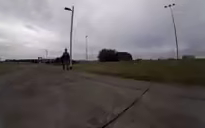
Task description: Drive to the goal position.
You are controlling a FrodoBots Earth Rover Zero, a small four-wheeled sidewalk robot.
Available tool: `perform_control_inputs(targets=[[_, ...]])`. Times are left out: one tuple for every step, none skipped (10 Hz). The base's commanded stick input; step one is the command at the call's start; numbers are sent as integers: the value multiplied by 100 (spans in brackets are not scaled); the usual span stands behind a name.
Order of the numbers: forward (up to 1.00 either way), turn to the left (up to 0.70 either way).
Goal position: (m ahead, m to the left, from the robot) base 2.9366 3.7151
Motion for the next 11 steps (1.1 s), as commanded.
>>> perform_control_inputs(targets=[[0, 0], [0, 0], [0, 0], [0, 0], [0, 0], [2, 0], [4, 0], [40, 0], [72, 0], [85, 0], [85, 0]])
